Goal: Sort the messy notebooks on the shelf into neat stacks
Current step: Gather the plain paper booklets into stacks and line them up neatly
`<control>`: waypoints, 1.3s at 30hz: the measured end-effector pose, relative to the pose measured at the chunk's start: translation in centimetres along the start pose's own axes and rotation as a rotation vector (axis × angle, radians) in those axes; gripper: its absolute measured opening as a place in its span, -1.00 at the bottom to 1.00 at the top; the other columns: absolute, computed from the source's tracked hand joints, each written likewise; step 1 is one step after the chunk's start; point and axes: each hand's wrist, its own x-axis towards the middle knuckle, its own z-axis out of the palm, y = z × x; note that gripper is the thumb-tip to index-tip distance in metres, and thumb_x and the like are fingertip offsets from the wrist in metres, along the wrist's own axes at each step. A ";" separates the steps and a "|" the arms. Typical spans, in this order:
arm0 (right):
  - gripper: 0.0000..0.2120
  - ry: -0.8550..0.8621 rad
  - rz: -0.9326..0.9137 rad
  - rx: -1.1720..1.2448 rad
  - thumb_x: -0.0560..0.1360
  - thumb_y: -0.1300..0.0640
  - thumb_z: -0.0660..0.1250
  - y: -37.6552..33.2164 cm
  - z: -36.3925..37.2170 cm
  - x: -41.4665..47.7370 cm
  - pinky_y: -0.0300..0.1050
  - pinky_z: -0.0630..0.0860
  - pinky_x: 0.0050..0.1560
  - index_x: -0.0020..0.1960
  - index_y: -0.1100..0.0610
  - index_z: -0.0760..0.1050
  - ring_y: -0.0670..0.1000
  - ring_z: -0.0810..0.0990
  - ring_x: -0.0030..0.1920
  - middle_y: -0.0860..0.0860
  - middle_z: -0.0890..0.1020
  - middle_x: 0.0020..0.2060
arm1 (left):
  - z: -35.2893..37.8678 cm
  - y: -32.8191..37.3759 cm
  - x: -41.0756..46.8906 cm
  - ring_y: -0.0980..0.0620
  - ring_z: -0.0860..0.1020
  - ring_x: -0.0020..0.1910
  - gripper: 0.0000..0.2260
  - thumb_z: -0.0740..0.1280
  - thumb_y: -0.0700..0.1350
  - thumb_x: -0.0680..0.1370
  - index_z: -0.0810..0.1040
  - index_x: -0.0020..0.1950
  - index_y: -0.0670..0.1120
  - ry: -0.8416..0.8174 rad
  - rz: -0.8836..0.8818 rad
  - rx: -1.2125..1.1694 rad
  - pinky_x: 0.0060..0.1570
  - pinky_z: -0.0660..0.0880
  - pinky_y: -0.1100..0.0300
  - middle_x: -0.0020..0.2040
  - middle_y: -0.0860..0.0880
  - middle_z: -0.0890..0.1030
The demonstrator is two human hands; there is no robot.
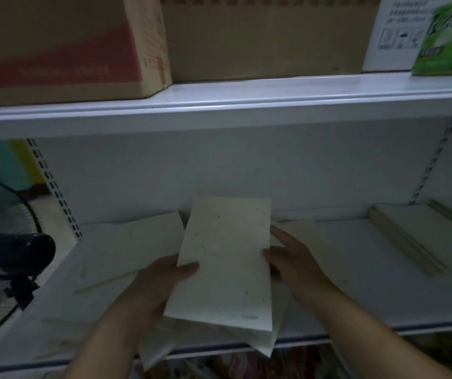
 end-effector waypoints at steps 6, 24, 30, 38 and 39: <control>-0.53 0.333 0.179 -0.202 0.54 0.16 0.31 2.8 -2.4 -1.1 0.01 0.43 0.25 0.42 0.07 0.30 0.08 0.45 0.29 -0.05 0.40 0.29 | 0.4 -1.8 1.3 -0.02 0.55 -0.02 -0.77 0.29 -0.15 0.58 0.52 0.22 0.00 0.246 0.145 0.142 0.09 0.46 0.11 0.15 -0.03 0.58; -0.78 0.408 0.072 -0.034 0.56 0.28 0.22 1.8 -2.1 -3.1 -0.03 0.54 -0.03 0.16 0.08 0.47 0.06 0.60 -0.06 0.10 0.62 0.04 | -0.5 -4.1 3.2 -0.15 0.52 0.10 -0.62 0.26 -0.36 0.52 0.41 0.33 -0.18 0.300 0.228 0.011 0.06 0.42 0.06 0.17 -0.19 0.54; -0.66 0.479 0.070 0.188 0.61 0.25 0.12 0.0 -6.5 -1.4 -0.08 0.34 0.11 0.37 0.26 0.34 0.03 0.49 -0.01 0.17 0.48 0.28 | -0.5 -4.1 3.0 -0.16 0.55 0.06 -0.62 0.32 -0.24 0.48 0.44 0.29 -0.10 0.302 0.179 -0.033 0.11 0.49 -0.06 0.17 -0.19 0.57; -0.75 0.088 0.044 -0.199 0.47 0.27 0.37 0.0 1.5 2.1 0.15 0.58 0.07 0.15 0.14 0.59 0.12 0.67 -0.09 0.06 0.70 -0.09 | -0.1 -2.5 1.8 0.12 0.46 0.22 -0.74 0.21 0.05 0.59 0.42 0.26 0.07 0.214 0.074 0.152 0.29 0.30 0.24 0.25 0.16 0.46; -0.77 0.054 0.012 -0.254 0.48 0.26 0.36 -0.1 2.2 2.4 0.14 0.57 0.08 0.11 0.08 0.60 0.09 0.67 -0.08 0.03 0.70 -0.09 | -0.2 -2.6 2.0 0.11 0.56 0.11 -0.77 0.27 -0.02 0.57 0.50 0.22 0.00 0.174 0.067 0.090 0.22 0.43 0.19 0.18 0.12 0.57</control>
